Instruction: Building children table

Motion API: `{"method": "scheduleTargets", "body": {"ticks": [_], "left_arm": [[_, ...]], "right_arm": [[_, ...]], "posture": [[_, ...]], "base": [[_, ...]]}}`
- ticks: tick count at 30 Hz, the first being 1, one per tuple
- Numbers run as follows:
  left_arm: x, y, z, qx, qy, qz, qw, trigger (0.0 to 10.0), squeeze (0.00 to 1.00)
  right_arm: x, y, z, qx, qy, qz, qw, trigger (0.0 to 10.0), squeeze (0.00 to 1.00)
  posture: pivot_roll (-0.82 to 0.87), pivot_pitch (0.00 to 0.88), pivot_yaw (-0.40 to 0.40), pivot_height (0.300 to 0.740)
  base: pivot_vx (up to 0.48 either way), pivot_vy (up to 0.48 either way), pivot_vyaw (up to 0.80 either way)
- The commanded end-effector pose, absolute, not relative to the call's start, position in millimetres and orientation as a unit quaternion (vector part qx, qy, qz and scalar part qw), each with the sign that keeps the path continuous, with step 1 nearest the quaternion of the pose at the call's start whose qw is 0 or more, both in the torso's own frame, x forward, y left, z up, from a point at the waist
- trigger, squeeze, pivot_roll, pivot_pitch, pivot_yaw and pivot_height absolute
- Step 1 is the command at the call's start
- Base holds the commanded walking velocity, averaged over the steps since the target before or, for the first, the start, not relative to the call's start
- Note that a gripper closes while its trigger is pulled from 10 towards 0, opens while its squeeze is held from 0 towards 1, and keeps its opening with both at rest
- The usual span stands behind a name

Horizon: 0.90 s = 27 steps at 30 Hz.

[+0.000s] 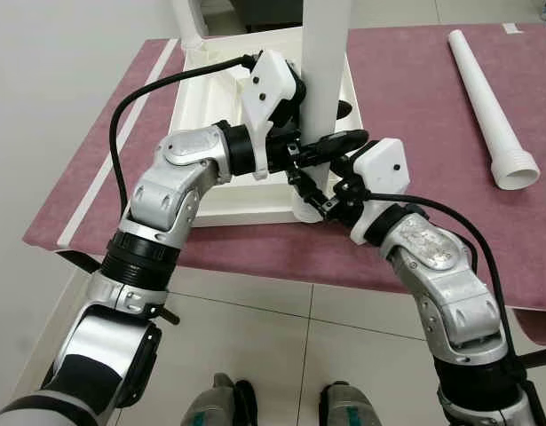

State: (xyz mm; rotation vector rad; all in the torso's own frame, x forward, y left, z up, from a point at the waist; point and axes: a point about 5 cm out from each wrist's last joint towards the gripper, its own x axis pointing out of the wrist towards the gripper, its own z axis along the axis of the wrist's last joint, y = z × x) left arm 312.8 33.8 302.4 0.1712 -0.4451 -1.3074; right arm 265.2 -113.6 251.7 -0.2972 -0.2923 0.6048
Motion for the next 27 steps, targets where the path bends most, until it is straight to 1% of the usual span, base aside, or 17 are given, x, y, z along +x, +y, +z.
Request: {"method": "scheduleTargets", "body": {"ticks": [1, 4, 5, 6, 7, 8, 9, 12, 13, 14, 19, 21, 22, 23, 24, 25, 27], "left_arm": [[312, 38, 304, 0.084, -0.211, -0.597, 0.769, 0.0, 0.0], [311, 38, 306, 0.081, -0.218, -0.599, 0.767, 0.0, 0.0], [311, 36, 305, 0.085, -0.221, -0.588, 0.774, 3.5, 0.0], [311, 36, 305, 0.085, -0.221, -0.588, 0.774, 3.5, 0.0], [311, 34, 304, 0.09, -0.222, -0.583, 0.776, 10.0, 0.0], [311, 34, 304, 0.09, -0.222, -0.583, 0.776, 10.0, 0.0], [310, 32, 301, 0.075, -0.217, -0.589, 0.775, 10.0, 1.0], [310, 32, 300, 0.057, -0.212, -0.595, 0.773, 10.0, 1.0], [310, 34, 302, 0.024, -0.208, -0.596, 0.775, 10.0, 1.0], [309, 38, 305, 0.001, -0.212, -0.597, 0.774, 10.0, 0.0], [301, 61, 316, -0.066, -0.229, -0.612, 0.754, 10.0, 0.0], [301, 61, 316, -0.066, -0.229, -0.612, 0.754, 10.0, 0.0], [296, 71, 317, -0.07, -0.234, -0.617, 0.748, 10.0, 0.0], [295, 79, 315, -0.059, -0.232, -0.612, 0.754, 10.0, 0.0], [295, 79, 315, -0.059, -0.232, -0.612, 0.754, 10.0, 0.0], [299, 85, 309, -0.036, -0.218, -0.593, 0.774, 10.0, 0.0], [299, 85, 309, -0.036, -0.218, -0.593, 0.774, 10.0, 0.0]], "right_arm": [[262, -110, 250, -0.137, -0.137, 0.312, 0.93, 0.0, 0.0], [261, -108, 248, -0.121, -0.122, 0.319, 0.932, 0.0, 0.0], [261, -108, 247, -0.116, -0.118, 0.319, 0.933, 0.0, 0.0], [261, -108, 247, -0.116, -0.118, 0.319, 0.933, 0.0, 0.0], [262, -108, 248, -0.113, -0.116, 0.314, 0.935, 0.0, 0.0], [262, -108, 248, -0.113, -0.116, 0.314, 0.935, 0.0, 0.0], [264, -109, 249, -0.109, -0.116, 0.303, 0.94, 0.0, 0.0], [266, -110, 251, -0.104, -0.116, 0.29, 0.944, 0.0, 0.0], [269, -113, 254, -0.1, -0.119, 0.266, 0.951, 0.0, 0.0], [273, -118, 255, -0.098, -0.121, 0.24, 0.958, 0.0, 0.0], [282, -141, 261, -0.089, -0.131, 0.145, 0.977, 0.0, 0.0], [282, -141, 261, -0.089, -0.131, 0.145, 0.977, 0.0, 0.0], [283, -148, 263, -0.09, -0.134, 0.126, 0.979, 3.1, 0.0], [282, -154, 264, -0.102, -0.135, 0.11, 0.979, 10.0, 0.0], [282, -154, 264, -0.102, -0.135, 0.11, 0.979, 10.0, 0.0], [282, -159, 265, -0.112, -0.133, 0.098, 0.98, 10.0, 0.0], [282, -159, 265, -0.112, -0.133, 0.098, 0.98, 10.0, 0.0]], "posture": [[-0.17, 0.132, 0.159, 0.74], [-0.17, 0.133, 0.159, 0.74], [-0.17, 0.135, 0.161, 0.74], [-0.17, 0.135, 0.161, 0.74], [-0.17, 0.135, 0.161, 0.74], [-0.17, 0.135, 0.161, 0.74], [-0.17, 0.137, 0.161, 0.74], [-0.17, 0.138, 0.161, 0.74], [-0.17, 0.138, 0.161, 0.74], [-0.17, 0.139, 0.162, 0.74], [-0.17, 0.137, 0.161, 0.74], [-0.17, 0.137, 0.161, 0.74], [-0.17, 0.137, 0.161, 0.74], [-0.16, 0.136, 0.159, 0.74], [-0.16, 0.136, 0.159, 0.74], [-0.16, 0.133, 0.156, 0.74], [-0.16, 0.133, 0.156, 0.74]], "base": [[0.0, 0.0, 0.0], [0.0, 0.0, 0.0], [0.0, 0.0, 0.0], [0.0, 0.0, 0.0], [0.0, 0.0, 0.0], [0.0, 0.0, 0.0], [0.0, 0.0, 0.0], [0.0, 0.0, 0.0], [0.0, 0.0, 0.0], [0.0, 0.0, 0.0], [0.0, 0.0, 0.0], [0.0, 0.0, 0.0], [0.0, 0.0, 0.0], [0.0, 0.0, 0.0], [0.0, 0.0, 0.0], [0.0, 0.0, 0.0], [0.0, 0.0, 0.0]]}}
